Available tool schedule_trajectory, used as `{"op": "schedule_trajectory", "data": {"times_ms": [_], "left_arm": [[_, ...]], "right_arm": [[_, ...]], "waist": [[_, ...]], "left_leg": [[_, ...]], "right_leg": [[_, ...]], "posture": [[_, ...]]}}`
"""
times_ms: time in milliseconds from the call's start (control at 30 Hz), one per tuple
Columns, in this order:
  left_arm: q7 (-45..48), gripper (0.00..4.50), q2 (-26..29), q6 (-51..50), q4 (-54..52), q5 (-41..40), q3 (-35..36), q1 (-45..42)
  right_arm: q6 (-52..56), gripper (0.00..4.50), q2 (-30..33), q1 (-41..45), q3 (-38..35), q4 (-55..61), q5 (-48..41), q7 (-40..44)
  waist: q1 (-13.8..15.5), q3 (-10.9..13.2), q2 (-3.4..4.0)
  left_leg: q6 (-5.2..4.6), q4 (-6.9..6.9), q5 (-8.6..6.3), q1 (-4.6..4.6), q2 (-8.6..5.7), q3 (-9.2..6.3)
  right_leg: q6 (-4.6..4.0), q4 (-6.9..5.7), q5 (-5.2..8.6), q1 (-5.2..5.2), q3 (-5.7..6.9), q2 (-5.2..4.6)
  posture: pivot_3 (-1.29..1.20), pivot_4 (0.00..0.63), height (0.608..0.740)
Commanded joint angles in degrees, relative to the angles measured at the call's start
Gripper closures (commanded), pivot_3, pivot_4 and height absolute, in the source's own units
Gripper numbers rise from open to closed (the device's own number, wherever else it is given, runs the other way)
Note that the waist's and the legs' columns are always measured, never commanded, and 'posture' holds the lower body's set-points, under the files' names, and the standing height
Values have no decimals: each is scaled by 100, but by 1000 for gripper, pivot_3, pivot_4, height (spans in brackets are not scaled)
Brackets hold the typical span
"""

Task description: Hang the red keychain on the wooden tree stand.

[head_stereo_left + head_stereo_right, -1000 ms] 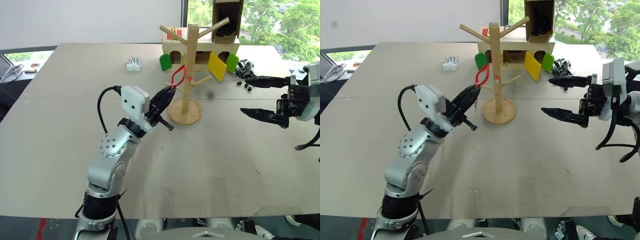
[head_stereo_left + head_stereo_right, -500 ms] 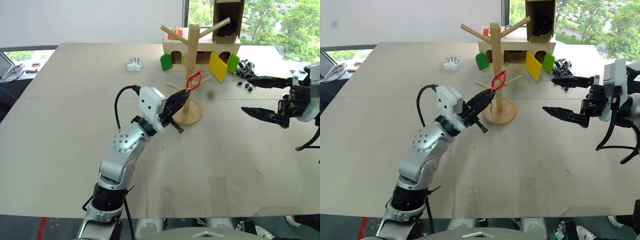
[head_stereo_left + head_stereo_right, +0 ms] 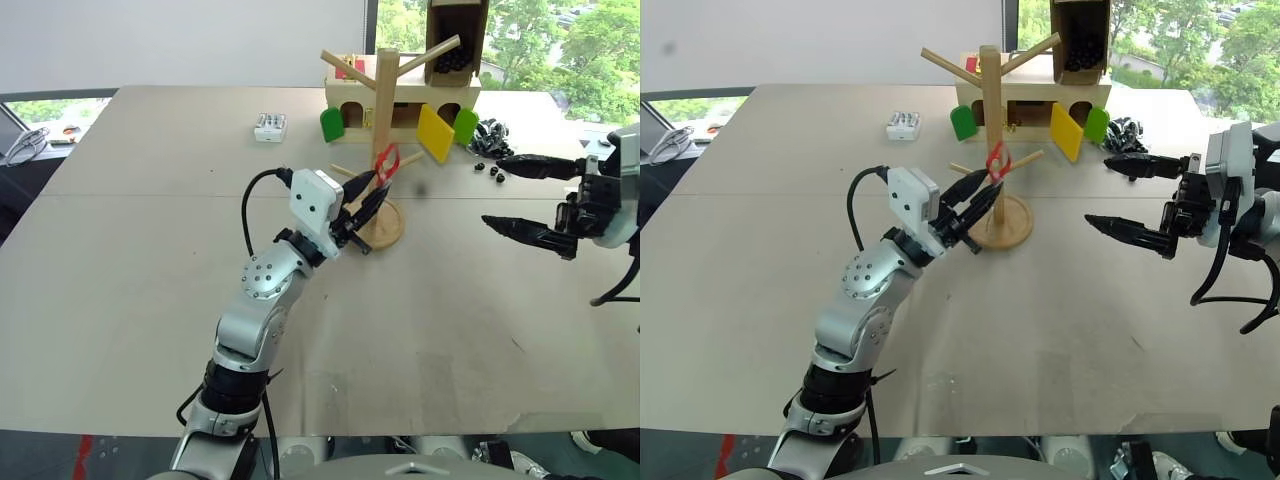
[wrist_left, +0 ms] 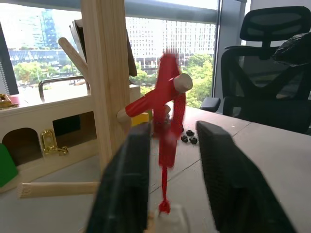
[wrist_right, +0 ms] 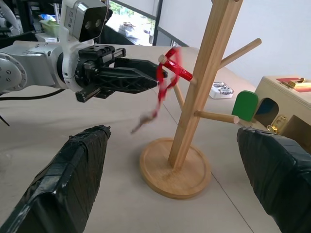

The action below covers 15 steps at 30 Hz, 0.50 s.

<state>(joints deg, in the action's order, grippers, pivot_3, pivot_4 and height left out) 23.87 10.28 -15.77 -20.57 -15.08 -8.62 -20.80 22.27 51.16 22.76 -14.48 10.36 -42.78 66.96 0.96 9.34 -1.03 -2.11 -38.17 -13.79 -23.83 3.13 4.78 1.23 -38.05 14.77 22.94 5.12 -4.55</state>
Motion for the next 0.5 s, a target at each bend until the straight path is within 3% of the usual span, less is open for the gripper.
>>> {"op": "schedule_trajectory", "data": {"times_ms": [33, 67, 267, 500], "left_arm": [[-297, 1042, -156, 80, -120, -55, 309, -87], [-462, 512, -195, 38, -143, -2, 403, -64], [-820, 512, -127, -301, -281, -189, 1048, 324], [-1176, 512, 30, -100, -21, -47, 1744, 1030]], "right_arm": [[-94, 0, -73, -58, -240, 175, -38, -61], [-122, 0, -108, -92, -237, 178, -13, -93], [-344, 0, -543, -216, -273, 40, 306, -737], [-971, 0, -1791, -618, -185, -377, 1249, -2394]], "waist": [[0, 0, 0], [1, 0, 0], [-12, 0, -1], [5, 1, 0]], "left_leg": [[0, 0, 0, 0, 0, 0], [0, 0, 0, 0, 0, 0], [0, 0, 0, 1, 3, 0], [17, -1, 10, 0, 5, 1]], "right_leg": [[0, 0, 0, 0, 0, 0], [0, 0, 0, 0, 0, 0], [1, 0, 0, -1, -2, 0], [1, -1, 0, 0, 1, 0]], "posture": [[0, 150, 740], [0, 150, 740], [0, 150, 740], [0, 150, 740]]}}
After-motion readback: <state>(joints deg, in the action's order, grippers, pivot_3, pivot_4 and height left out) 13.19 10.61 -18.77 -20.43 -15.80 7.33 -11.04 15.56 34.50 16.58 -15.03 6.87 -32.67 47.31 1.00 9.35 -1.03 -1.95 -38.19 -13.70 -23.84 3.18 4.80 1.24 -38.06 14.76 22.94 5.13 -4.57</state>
